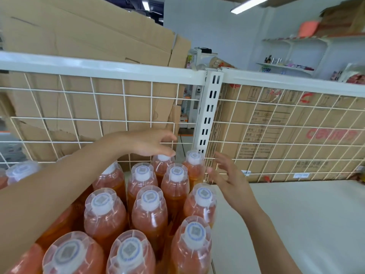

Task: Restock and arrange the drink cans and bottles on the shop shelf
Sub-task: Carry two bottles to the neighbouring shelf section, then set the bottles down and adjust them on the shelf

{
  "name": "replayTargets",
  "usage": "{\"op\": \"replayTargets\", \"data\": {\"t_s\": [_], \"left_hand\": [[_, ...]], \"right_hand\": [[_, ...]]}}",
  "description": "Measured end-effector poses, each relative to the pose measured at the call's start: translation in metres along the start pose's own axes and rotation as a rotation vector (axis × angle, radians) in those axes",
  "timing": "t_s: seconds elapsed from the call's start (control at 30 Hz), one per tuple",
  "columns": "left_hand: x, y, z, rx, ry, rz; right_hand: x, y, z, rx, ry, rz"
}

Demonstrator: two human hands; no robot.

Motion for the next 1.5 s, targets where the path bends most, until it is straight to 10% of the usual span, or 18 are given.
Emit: {"op": "replayTargets", "data": {"t_s": [0.73, 1.5], "left_hand": [[0.128, -0.159, -0.124, 0.095, -0.677, 0.347], [0.25, -0.327, 0.024, 0.261, -0.541, 0.348]], "right_hand": [[-0.127, -0.007, -0.217, -0.121, -0.227, -0.514], [-0.282, -0.163, -0.398, 0.216, -0.407, -0.6]]}}
Point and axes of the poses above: each hand's wrist, its own z-axis towards the middle knuckle, its own x-axis out of the palm, y = z × x, the point moved 9 cm from there along z, towards the middle knuckle, and after that the axes turned 14 degrees about y, right-handed, at the moved point
